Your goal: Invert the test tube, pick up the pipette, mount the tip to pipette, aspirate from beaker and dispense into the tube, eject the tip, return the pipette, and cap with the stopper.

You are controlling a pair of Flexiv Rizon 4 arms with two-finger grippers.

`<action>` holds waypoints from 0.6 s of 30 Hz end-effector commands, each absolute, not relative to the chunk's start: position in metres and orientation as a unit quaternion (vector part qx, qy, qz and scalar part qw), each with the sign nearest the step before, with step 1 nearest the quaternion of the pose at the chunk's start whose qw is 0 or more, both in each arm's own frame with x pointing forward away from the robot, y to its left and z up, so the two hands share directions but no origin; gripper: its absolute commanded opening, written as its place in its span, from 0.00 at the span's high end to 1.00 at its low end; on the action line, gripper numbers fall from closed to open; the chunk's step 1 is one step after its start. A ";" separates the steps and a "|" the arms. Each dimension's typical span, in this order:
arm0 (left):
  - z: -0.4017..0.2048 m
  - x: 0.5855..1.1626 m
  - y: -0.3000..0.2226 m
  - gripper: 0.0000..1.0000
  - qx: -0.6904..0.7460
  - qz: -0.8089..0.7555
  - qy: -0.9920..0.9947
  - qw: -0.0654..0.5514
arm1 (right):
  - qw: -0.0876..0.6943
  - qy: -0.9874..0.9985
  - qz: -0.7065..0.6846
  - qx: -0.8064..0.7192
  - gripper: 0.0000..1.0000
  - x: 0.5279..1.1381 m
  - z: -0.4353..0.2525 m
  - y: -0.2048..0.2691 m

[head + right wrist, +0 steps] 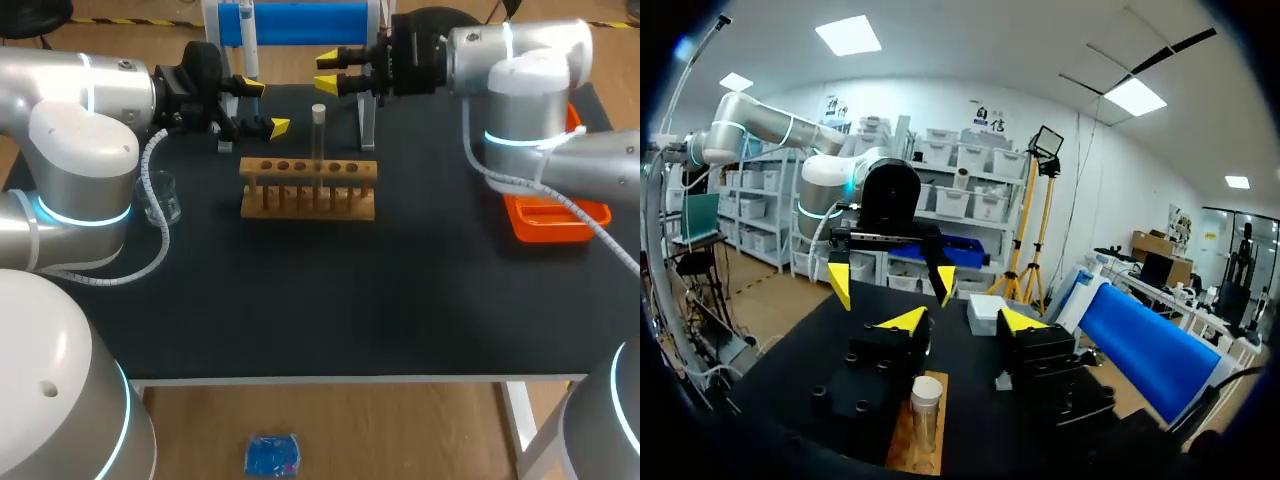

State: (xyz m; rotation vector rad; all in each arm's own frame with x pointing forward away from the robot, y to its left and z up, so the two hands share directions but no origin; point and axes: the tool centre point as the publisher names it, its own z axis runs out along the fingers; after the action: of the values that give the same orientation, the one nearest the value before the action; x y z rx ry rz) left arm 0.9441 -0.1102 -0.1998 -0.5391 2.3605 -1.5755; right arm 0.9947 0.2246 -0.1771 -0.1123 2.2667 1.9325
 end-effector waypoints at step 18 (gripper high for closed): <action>-0.200 0.944 -0.110 0.00 -0.185 -0.541 0.811 0.125 | 0.121 0.821 0.558 -0.018 0.00 0.983 -0.194 0.154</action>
State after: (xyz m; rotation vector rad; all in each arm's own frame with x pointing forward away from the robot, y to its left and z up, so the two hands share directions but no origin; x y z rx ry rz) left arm 0.9441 -0.1102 -0.1998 -0.5391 2.3605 -1.5754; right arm 0.9897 0.1560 -0.1913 -0.0601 2.4237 1.6160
